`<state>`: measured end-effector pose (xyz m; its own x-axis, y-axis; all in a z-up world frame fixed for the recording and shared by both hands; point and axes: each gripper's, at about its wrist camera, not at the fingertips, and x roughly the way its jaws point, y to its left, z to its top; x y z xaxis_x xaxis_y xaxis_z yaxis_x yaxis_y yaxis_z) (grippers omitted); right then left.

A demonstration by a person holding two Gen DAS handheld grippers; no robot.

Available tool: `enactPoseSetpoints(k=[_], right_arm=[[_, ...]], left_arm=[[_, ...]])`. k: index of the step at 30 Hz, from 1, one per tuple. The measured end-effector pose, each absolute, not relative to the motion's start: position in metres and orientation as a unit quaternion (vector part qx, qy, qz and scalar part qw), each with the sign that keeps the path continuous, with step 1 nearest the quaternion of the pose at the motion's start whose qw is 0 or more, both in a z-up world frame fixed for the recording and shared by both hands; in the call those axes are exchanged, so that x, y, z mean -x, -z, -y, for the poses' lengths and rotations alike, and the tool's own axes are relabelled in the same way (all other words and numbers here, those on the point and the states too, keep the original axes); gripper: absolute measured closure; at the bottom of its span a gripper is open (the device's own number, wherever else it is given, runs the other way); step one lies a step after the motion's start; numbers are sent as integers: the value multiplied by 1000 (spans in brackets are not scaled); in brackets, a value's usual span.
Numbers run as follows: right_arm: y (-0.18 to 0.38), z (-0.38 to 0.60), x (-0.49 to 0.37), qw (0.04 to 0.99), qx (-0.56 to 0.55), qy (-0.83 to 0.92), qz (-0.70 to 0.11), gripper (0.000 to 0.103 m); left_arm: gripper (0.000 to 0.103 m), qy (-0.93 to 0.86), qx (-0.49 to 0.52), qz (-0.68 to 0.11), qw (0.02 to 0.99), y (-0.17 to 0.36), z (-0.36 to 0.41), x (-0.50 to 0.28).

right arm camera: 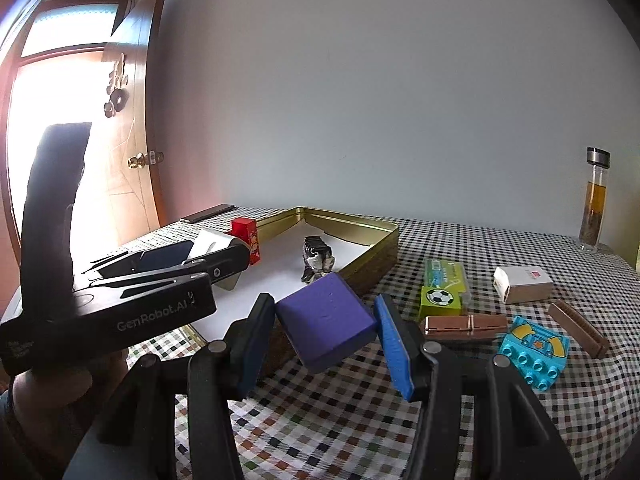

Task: Organize rigid objects
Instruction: 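Lower the white cylinder into the gold tin with the left gripper, then open the left gripper on the white cylinder while the right gripper lowers the purple block into the tin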

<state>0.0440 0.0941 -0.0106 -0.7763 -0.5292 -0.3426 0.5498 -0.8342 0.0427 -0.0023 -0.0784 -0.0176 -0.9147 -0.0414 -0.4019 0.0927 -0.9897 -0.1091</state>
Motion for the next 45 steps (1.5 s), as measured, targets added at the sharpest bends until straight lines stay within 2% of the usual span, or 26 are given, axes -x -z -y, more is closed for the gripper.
enactPoseSetpoints(k=[24, 45], right_arm=[[-6, -70, -29, 308, -181, 933, -50, 49], [-17, -33, 19, 320, -198, 924, -66, 49]], left_arm=[[38, 969, -233, -40, 75, 10, 107, 18], [38, 958, -275, -16, 84, 10, 121, 49]])
